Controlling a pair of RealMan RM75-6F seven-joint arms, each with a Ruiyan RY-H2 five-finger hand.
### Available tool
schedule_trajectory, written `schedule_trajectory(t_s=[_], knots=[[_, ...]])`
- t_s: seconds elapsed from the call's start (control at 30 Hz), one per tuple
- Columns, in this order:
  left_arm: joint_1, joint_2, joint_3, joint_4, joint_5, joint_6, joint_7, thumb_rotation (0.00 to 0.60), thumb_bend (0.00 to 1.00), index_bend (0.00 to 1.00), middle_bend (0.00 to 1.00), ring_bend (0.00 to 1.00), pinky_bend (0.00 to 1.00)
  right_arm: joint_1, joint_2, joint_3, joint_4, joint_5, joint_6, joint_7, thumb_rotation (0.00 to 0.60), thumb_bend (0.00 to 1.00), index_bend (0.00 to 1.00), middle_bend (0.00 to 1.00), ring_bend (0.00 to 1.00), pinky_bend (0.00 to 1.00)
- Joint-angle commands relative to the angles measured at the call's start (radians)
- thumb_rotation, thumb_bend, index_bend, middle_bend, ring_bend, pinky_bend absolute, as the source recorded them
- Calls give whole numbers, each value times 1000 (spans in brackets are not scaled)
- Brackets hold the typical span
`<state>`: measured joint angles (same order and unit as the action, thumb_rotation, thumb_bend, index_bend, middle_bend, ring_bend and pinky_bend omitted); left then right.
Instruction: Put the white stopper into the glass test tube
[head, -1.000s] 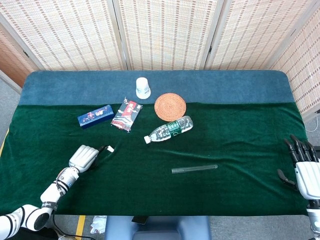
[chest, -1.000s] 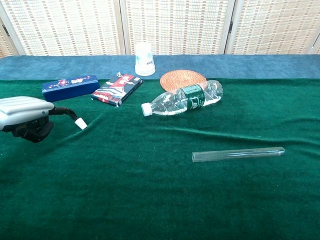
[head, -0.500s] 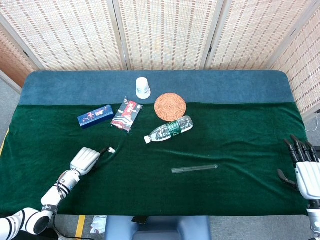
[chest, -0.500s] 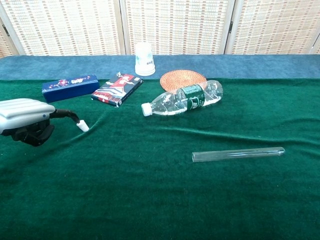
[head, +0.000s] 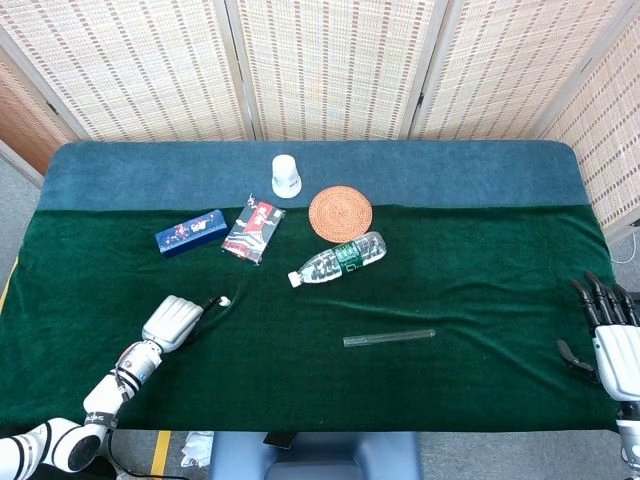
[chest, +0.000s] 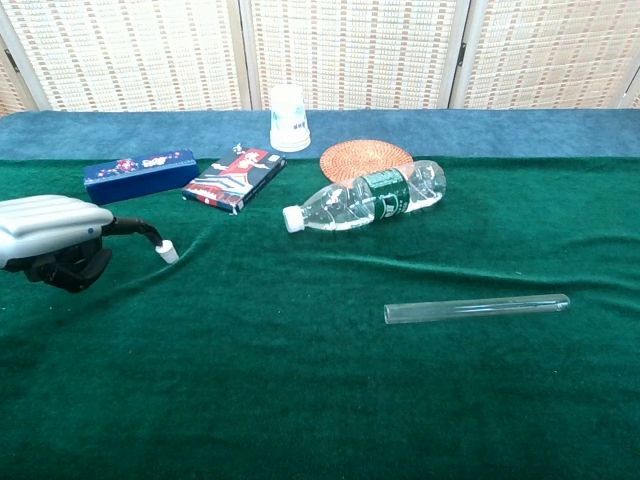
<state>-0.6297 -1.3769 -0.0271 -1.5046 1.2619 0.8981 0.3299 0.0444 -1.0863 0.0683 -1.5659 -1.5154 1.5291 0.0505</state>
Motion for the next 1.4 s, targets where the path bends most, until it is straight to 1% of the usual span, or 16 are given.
schedule_trajectory(t_s=[0.03,0.3,0.5,0.73,0.8,0.87,0.93,0.97,1.03,1.13,1.23,1.4], knots=[[-1,0,0,-3,-2,-1,2,600,888,198,980,919,831,-2,0,0,2,0,2,3,600,351,0,0,89,0],[-5,-4,-1,-6,-4,3,7,600,888,197,979,918,831,-7,0,0,7,1,7,14,600,351,0,0,93,0],[-3,-8,-7,2,-2,20,7,600,888,175,979,915,831,-8,1,1,9,2,8,17,600,352,0,0,96,0],[2,6,-13,-5,0,36,-9,600,879,169,979,909,831,-7,1,3,9,2,7,16,600,351,0,0,96,0],[3,12,-17,-7,11,44,-27,600,792,176,980,903,831,-6,3,4,7,0,7,14,600,351,0,0,96,0],[5,14,-25,1,28,61,-49,600,584,198,980,892,830,-5,6,4,4,-3,9,11,600,351,0,0,97,0],[5,4,-35,21,47,79,-81,600,402,246,979,887,830,-4,10,5,1,-5,10,9,600,351,0,0,98,0],[5,0,-38,30,52,83,-93,600,369,269,979,888,830,-4,11,5,0,-6,10,9,600,351,0,0,98,0],[3,-7,-42,46,59,85,-114,600,348,309,980,896,830,-4,12,5,-2,-7,10,8,600,351,0,0,98,0],[-9,-20,-53,84,62,68,-153,600,347,345,980,910,831,-3,14,4,-5,-9,10,9,600,351,0,0,98,0],[-27,-41,-60,124,51,39,-157,600,347,376,979,914,831,-7,13,2,-1,-9,13,14,600,351,0,0,99,0],[-38,-68,-62,151,52,30,-157,600,353,389,980,920,832,-11,12,1,4,-6,14,22,600,352,0,0,99,0]])
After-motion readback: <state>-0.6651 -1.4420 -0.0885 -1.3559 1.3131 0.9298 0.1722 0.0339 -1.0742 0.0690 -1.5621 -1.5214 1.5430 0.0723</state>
